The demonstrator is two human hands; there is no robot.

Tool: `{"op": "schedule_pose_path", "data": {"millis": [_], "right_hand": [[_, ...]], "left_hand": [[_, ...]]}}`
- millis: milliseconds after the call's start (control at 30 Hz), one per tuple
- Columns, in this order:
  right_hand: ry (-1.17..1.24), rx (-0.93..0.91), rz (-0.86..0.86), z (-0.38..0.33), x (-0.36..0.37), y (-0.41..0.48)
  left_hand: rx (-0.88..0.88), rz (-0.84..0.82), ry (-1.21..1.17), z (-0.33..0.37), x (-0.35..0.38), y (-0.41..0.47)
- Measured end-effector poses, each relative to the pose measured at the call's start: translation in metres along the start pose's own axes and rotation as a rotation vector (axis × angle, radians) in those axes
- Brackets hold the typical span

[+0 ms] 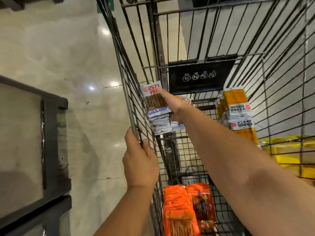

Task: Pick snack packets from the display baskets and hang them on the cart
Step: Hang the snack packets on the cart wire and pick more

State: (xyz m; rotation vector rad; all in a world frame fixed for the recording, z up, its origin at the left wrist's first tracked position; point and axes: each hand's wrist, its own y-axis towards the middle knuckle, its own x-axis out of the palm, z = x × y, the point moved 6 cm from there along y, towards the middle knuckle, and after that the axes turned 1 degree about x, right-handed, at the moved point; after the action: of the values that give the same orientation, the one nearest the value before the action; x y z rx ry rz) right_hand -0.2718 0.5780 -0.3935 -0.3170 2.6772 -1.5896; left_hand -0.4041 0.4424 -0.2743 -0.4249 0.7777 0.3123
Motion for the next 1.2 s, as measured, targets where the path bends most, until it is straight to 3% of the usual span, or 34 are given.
{"op": "schedule_pose_path", "data": {"millis": [167, 367, 400, 467, 533, 600, 767, 933, 1200], "right_hand": [[-0.005, 0.002, -0.08, -0.003, 0.009, 0.008], [-0.091, -0.025, 0.01, -0.01, 0.004, 0.01], [-0.045, -0.033, 0.051, -0.007, -0.002, 0.014], [0.066, -0.034, 0.294, 0.007, -0.032, 0.027], [-0.089, -0.087, 0.569, 0.016, -0.067, 0.029], [-0.227, -0.029, 0.626, 0.035, -0.085, 0.043], [0.091, 0.139, 0.295, 0.095, -0.074, 0.075], [0.083, 0.084, 0.273, 0.091, -0.072, 0.091], [0.004, 0.157, 0.137, 0.088, -0.078, 0.103]], "left_hand": [[0.018, -0.002, -0.014, 0.001, 0.0, -0.001], [0.033, 0.013, -0.023, 0.0, 0.0, 0.0], [0.037, 0.015, -0.02, 0.001, 0.0, 0.0], [0.047, 0.019, -0.024, 0.001, 0.0, 0.0], [0.057, 0.027, -0.034, -0.001, 0.001, 0.001], [0.065, 0.032, -0.031, -0.002, 0.002, 0.001], [0.065, 0.043, 0.0, -0.003, 0.0, 0.001], [0.076, 0.049, 0.007, -0.003, 0.002, 0.002], [0.09, 0.062, -0.021, -0.007, 0.004, 0.002]]}}
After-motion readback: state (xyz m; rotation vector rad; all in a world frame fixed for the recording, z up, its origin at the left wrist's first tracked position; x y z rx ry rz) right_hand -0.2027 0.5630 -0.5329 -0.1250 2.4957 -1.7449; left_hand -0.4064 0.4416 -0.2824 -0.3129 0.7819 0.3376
